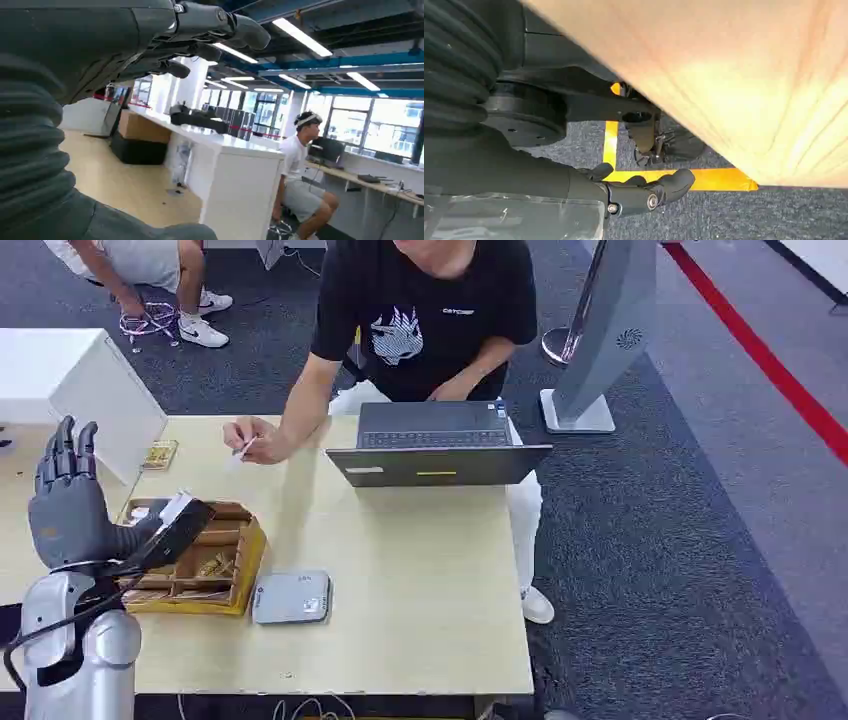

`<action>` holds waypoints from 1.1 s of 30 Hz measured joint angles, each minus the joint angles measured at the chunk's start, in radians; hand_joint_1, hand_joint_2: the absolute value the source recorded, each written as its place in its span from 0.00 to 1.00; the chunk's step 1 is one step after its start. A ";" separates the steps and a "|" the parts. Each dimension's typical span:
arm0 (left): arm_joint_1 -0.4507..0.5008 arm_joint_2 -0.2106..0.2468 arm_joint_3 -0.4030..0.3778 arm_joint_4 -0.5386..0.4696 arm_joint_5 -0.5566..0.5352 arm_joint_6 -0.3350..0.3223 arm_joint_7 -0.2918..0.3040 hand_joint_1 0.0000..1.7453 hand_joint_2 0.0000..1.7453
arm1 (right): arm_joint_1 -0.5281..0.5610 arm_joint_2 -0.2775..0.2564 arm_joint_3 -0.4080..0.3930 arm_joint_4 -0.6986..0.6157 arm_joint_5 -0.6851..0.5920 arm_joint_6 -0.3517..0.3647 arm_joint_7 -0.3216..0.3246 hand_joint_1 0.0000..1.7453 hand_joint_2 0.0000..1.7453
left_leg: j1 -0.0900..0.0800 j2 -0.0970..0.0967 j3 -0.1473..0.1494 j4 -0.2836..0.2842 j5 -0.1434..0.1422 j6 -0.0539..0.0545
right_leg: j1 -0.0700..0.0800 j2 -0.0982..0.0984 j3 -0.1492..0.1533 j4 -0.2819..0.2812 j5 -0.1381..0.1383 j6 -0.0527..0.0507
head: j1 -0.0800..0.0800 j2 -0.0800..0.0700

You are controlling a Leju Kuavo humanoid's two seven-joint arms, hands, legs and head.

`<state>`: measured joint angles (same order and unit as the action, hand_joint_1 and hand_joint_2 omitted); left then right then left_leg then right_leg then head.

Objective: Pass the card to the sensor for recognition and then transmit it.

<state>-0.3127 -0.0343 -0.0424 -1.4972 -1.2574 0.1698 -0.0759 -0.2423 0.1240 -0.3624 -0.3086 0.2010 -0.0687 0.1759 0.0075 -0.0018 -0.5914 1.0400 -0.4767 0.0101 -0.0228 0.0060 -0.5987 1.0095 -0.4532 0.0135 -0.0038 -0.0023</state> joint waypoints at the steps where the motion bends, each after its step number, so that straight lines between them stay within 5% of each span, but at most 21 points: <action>1: -0.012 0.009 -0.015 0.013 -0.001 0.002 0.001 0.00 1.00 | -0.001 0.001 0.000 0.000 0.000 0.000 0.001 0.00 1.00 | 0.000 0.000 0.000 0.000 0.000 0.000 | 0.000 0.000 0.000 0.000 0.000 0.000 | 0.000 0.000; 9: -0.090 0.050 -0.107 0.095 -0.090 0.019 0.037 0.00 1.00 | -0.017 0.010 -0.001 0.005 0.003 0.001 0.011 0.00 1.00 | 0.000 0.000 -0.001 0.000 0.000 0.000 | 0.000 0.000 -0.001 0.000 0.000 0.000 | 0.000 0.000; 24: -0.122 0.050 -0.159 0.149 -0.111 0.045 0.050 0.00 1.00 | -0.020 0.012 -0.008 0.014 0.015 0.001 0.011 0.00 1.00 | 0.000 0.000 -0.001 0.000 0.000 0.000 | 0.000 0.000 -0.001 0.000 0.000 0.000 | 0.001 0.000; 25: -0.122 0.050 -0.159 0.150 -0.111 0.045 0.050 1.00 1.00 | -0.020 0.012 -0.009 0.014 0.016 0.002 0.011 0.00 1.00 | 0.000 0.000 -0.001 0.000 0.000 0.000 | 0.000 0.000 -0.001 0.000 0.000 0.000 | 0.000 0.000; 33: -0.121 0.050 -0.160 0.150 -0.091 0.052 0.034 1.00 1.00 | -0.019 0.012 -0.014 0.015 0.018 -0.002 0.008 0.00 1.00 | 0.000 0.000 -0.002 0.000 0.000 0.000 | 0.000 0.000 -0.002 0.000 0.000 0.000 | 0.001 0.000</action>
<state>-0.4333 0.0156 -0.2022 -1.3470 -1.3481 0.2220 -0.0420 -0.2618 0.1358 -0.3761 -0.2934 0.2194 -0.0706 0.1843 0.0073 -0.0020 -0.5935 1.0404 -0.4767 0.0102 -0.0228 0.0059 -0.6004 1.0090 -0.4533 0.0138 -0.0031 -0.0019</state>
